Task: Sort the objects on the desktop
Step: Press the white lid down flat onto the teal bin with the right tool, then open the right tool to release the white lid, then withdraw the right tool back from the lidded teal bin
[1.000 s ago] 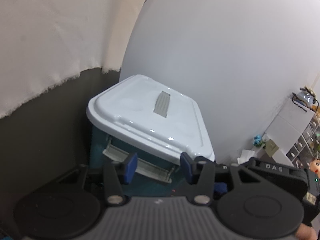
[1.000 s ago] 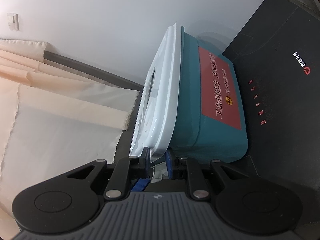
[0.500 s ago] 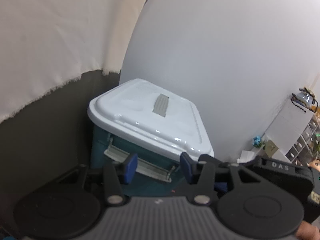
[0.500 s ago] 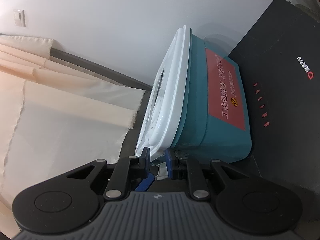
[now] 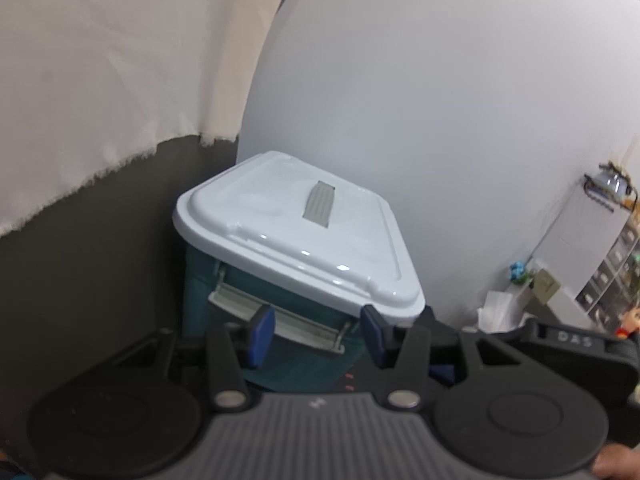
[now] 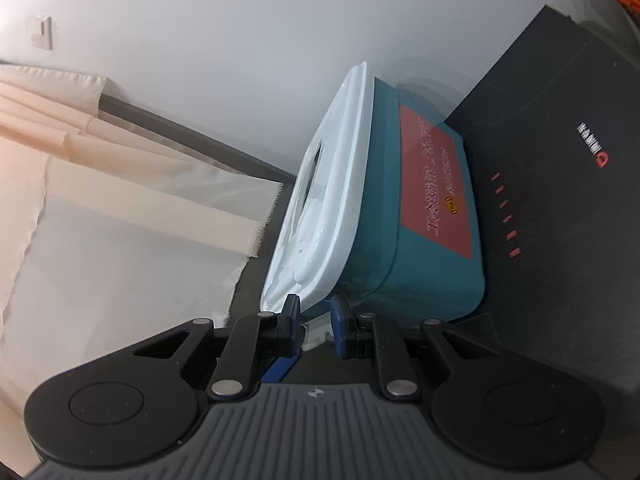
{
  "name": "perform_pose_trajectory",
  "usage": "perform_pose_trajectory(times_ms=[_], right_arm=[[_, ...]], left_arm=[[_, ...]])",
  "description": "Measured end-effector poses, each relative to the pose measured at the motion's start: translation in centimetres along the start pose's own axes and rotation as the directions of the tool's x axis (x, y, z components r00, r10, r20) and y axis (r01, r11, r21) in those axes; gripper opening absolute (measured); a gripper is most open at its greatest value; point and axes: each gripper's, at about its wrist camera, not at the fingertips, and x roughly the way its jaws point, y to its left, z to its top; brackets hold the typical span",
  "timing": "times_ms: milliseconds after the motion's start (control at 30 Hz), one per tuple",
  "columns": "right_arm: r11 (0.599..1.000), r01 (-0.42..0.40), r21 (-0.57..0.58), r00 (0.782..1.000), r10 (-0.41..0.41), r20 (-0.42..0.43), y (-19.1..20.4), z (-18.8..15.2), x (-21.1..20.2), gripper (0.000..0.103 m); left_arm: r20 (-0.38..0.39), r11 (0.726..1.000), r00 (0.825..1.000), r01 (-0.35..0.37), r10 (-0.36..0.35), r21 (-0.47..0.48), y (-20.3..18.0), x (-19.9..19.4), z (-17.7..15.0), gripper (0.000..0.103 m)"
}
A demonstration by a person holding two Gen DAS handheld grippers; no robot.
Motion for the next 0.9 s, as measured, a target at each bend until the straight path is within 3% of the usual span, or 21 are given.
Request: perform_pose_trajectory(times_ms=[267, 433, 600, 900], right_arm=[[0.995, 0.067, -0.069, 0.997, -0.064, 0.043, 0.8, 0.3, -2.8, 0.044], [0.985, 0.112, -0.131, 0.991, -0.103, 0.080, 1.6, 0.1, -5.1, 0.064], [0.969, 0.160, -0.186, 0.983, -0.140, 0.117, 2.0, -0.3, -7.7, 0.069], [0.931, 0.241, -0.276, 0.964, -0.197, 0.178, 2.7, -1.0, -11.8, 0.085]], left_arm=[[-0.006, 0.999, 1.000, 0.015, -0.015, 0.032, -3.1, 1.7, -0.8, 0.051], [-0.029, 0.998, 0.999, 0.034, -0.033, 0.048, -4.9, 3.1, -1.6, 0.051], [-0.046, 0.995, 0.996, 0.078, -0.075, 0.065, -7.3, 3.9, -2.4, 0.052], [-0.079, 0.988, 0.994, 0.092, -0.082, 0.123, -10.8, 4.1, -4.0, 0.052]])
